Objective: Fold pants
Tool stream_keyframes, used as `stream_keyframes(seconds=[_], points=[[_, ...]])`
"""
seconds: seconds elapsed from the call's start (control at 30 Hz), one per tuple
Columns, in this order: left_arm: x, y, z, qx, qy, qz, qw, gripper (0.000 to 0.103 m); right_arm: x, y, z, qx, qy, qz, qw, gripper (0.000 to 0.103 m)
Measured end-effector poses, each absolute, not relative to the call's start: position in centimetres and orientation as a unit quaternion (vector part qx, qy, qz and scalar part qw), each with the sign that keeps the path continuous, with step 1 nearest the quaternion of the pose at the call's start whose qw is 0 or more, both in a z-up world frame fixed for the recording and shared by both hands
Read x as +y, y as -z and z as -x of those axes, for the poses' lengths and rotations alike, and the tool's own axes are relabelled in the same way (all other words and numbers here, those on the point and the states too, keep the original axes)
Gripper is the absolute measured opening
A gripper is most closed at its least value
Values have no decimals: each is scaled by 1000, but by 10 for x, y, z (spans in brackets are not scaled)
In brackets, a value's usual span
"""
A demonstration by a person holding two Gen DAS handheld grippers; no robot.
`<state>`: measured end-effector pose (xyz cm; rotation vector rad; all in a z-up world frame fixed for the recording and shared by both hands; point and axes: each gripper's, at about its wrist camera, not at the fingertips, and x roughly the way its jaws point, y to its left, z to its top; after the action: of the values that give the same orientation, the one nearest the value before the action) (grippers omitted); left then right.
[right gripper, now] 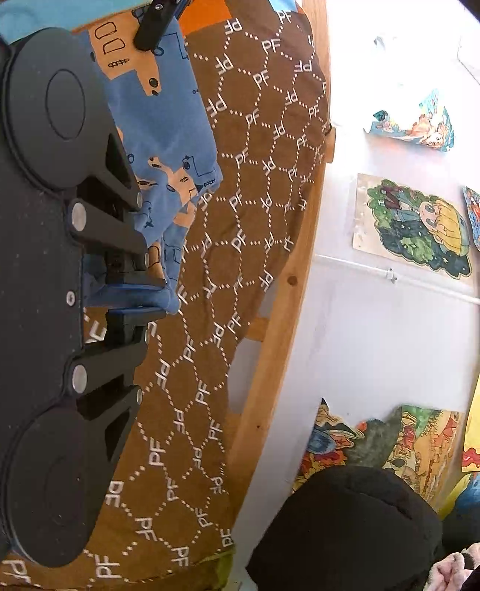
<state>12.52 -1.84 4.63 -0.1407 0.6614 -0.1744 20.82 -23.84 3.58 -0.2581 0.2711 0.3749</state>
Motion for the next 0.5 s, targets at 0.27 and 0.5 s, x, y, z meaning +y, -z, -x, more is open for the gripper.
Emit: stream_keyframes(seconds=[0.27, 0.5], points=[[-35, -53, -166, 290, 95, 49, 951, 15, -244, -47, -252, 126, -171, 152, 965, 8], [-42, -28, -201, 292, 107, 58, 948, 15, -253, -29, -302, 171, -162, 156, 959, 9]])
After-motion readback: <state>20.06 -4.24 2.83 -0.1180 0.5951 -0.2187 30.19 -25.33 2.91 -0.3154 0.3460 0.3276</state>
